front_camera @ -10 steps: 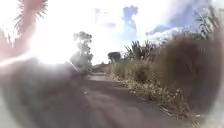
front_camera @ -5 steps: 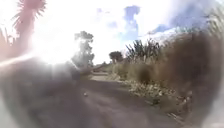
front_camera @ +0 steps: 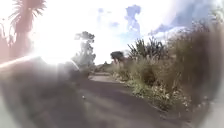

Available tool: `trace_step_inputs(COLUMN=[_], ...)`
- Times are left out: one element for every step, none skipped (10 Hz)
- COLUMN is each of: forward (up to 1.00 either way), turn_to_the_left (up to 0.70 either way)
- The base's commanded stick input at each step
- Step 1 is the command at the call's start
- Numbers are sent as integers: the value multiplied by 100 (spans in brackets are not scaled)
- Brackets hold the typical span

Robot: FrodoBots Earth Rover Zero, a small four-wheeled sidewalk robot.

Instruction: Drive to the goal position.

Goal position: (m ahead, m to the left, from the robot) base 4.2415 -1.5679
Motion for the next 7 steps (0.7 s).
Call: trace_step_inputs(forward=[50,50,50,50,50,50,50], turn_to_the_left=[1,1,1,1,1,1,1])
